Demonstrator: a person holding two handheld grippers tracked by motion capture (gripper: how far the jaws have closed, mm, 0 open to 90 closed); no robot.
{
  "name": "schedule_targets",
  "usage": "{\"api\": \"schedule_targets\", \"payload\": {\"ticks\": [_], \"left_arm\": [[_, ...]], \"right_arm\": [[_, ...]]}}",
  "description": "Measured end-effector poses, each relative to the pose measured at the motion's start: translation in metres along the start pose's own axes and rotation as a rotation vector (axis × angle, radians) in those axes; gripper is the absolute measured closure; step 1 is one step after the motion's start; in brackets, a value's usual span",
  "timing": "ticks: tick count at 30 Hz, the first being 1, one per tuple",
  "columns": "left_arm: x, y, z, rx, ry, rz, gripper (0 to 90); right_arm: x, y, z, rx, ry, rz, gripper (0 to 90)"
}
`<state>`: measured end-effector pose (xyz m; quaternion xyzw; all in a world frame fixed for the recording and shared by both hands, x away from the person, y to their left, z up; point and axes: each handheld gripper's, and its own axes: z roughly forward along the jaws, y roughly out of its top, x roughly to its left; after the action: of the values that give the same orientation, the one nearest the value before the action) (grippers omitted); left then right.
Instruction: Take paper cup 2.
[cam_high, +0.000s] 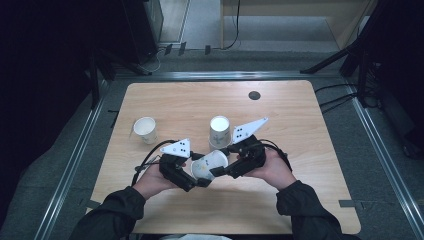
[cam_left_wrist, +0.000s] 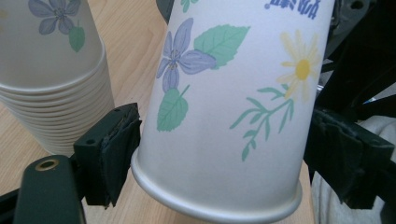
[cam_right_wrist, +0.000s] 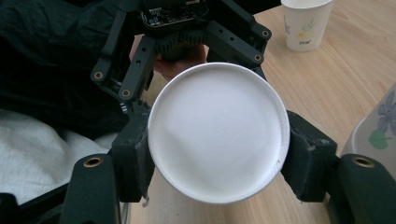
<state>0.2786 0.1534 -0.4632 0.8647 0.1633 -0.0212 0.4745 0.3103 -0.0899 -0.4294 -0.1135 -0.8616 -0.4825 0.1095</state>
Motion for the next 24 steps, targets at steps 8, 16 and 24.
{"api": "schedule_targets", "payload": {"ticks": [8,16,24], "left_arm": [[-0.0017,-0.0004,-0.0013,-0.003,-0.001,0.022,23.9],[-0.0021,0.0001,-0.0019,0.007,-0.006,0.033,30.0],[0.0038,0.0007,-0.0078,0.035,-0.013,0.001,30.2]], "right_arm": [[-0.0007,-0.0005,0.0012,0.004,0.016,0.013,35.4],[0.0003,-0.0003,0.0018,0.012,0.009,0.012,35.4],[-0.0024,-0.0023,-0.0019,0.006,-0.029,0.014,28.2]]}}
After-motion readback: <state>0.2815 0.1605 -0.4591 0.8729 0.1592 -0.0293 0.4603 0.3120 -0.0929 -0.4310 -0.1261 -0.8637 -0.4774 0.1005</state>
